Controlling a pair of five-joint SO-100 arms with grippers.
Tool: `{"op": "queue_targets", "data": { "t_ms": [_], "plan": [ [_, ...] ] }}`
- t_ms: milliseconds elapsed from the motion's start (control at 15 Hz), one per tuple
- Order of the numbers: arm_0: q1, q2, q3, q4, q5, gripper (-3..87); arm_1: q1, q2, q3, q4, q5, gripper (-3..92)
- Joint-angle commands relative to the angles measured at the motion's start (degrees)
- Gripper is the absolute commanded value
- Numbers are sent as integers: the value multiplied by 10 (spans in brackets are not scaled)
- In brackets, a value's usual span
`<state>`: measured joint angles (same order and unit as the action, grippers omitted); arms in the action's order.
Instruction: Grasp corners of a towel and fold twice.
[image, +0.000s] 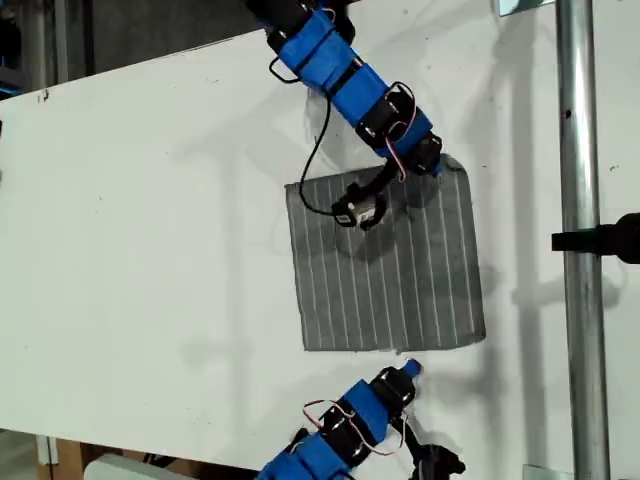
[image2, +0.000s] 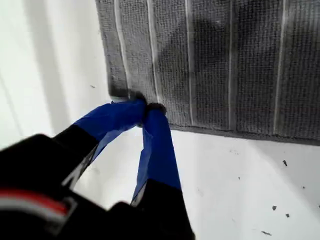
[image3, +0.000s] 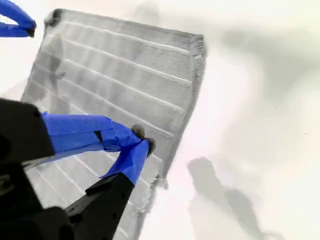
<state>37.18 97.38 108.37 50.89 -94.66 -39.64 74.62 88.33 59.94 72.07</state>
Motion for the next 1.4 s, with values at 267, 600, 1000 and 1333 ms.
{"op": "queue_targets", "data": {
  "t_ms": [267, 600, 1000, 1333],
  "plan": [
    [11, -74, -136, 33, 12, -29, -19, -110, -86, -11, 24, -2],
    [6, -82, -141, 20, 15, -29, 1, -163, -79, 17, 65, -2],
    [-19, -69, -138, 41, 35, -29, 93, -134, -57, 94, 41, -2],
    [-57, -9, -105, 87, 56, -29, 184, -34, 38, 127, -1, -2]
  ]
}}
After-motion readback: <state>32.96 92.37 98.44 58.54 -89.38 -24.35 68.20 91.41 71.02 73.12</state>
